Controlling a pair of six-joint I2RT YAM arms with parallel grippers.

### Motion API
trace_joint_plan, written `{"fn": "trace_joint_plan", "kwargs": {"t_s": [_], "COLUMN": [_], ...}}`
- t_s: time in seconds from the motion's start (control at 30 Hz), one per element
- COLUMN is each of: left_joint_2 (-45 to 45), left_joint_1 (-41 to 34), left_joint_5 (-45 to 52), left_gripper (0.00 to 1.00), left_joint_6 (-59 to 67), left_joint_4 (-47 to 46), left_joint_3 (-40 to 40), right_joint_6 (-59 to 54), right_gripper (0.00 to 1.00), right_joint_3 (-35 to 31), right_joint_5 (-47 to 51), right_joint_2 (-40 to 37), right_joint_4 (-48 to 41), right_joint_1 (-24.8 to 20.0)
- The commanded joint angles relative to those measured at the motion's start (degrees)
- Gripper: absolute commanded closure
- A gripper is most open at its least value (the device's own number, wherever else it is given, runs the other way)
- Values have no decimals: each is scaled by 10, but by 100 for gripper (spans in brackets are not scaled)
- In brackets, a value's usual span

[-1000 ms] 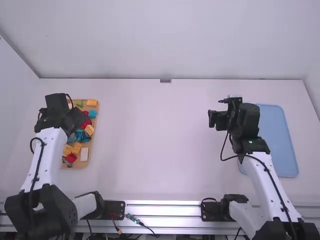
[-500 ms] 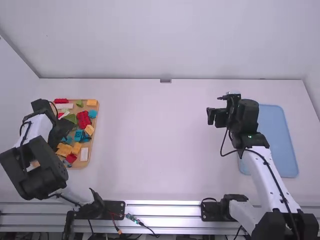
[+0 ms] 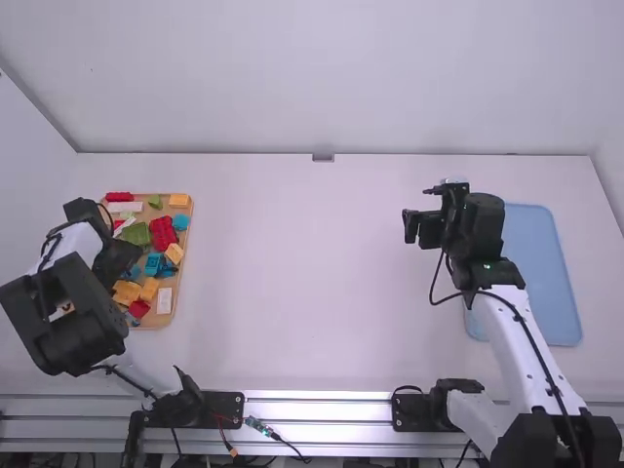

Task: Assemble lego blocks to make yellow taxi

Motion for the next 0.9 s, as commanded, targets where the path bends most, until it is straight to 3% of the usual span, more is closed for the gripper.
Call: {"fn": "trace_joint_plan", "kwargs": {"t_s": [0.0,0.43,0.87], "left_joint_2": [1,1,1], "left_joint_1": [3,16,14], "left_joint_5": [-11,-28,-29], "left_gripper": [15,4,11], "left_joint_6": [-3,-3,14], "left_joint_4": [-9,45,186], "left_joint_3": [-18,-75,-156], "right_joint_6": [3,4,4], "right_gripper": [1,1,1], "right_joint_3": [18,18,18], "right_joint_5": [-3,-4,-4], "right_joint_2": [5,5,5], "right_joint_4": [4,3,3], "right_joint_1": [2,2,2]}}
